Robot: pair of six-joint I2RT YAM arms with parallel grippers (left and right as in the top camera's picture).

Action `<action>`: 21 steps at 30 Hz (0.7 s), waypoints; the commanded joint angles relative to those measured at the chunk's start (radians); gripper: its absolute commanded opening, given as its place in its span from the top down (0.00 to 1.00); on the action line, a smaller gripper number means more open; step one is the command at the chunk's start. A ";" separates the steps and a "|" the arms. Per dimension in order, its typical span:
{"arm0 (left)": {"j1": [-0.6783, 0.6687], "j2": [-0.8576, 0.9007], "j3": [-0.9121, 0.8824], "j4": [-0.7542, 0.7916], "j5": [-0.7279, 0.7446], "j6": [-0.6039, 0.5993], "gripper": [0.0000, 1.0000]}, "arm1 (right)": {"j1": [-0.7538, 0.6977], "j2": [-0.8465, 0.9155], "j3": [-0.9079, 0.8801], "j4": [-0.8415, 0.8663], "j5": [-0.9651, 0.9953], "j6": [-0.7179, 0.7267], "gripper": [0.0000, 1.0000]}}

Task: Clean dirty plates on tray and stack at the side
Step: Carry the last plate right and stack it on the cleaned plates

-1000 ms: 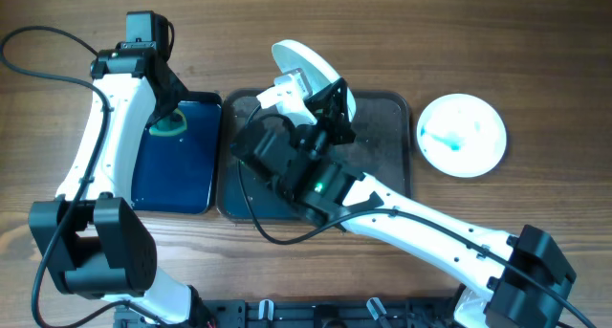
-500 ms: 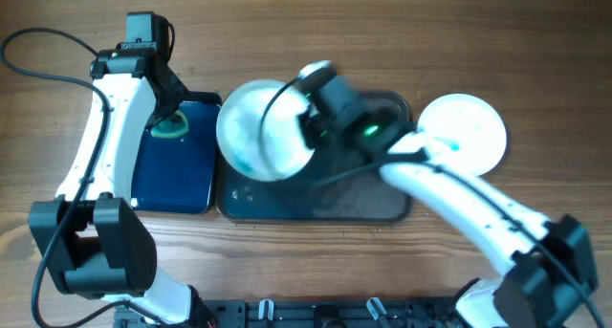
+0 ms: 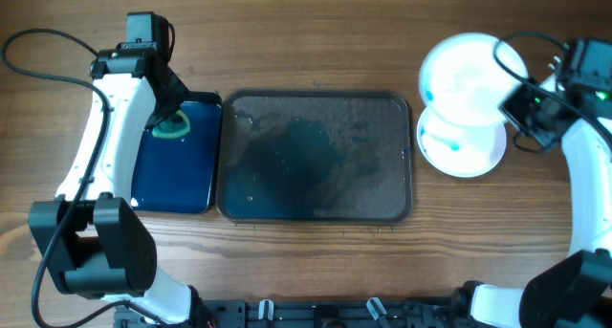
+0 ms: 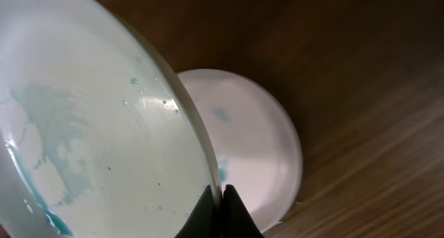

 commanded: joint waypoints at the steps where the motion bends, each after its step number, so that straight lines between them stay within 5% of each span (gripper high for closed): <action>1: 0.000 -0.010 0.009 -0.003 0.054 0.021 0.96 | -0.062 0.055 -0.111 0.045 0.027 0.011 0.96; 10: 0.000 -0.010 0.009 -0.046 0.073 0.096 0.96 | -0.060 0.151 -0.222 0.157 -0.024 -0.023 0.95; 14: 0.000 -0.010 0.009 -0.075 0.074 0.111 0.96 | -0.060 0.149 -0.204 0.145 -0.138 -0.080 0.66; 21: 0.000 -0.010 0.008 -0.102 0.077 0.229 0.96 | -0.001 0.084 0.028 -0.063 -0.210 -0.196 0.59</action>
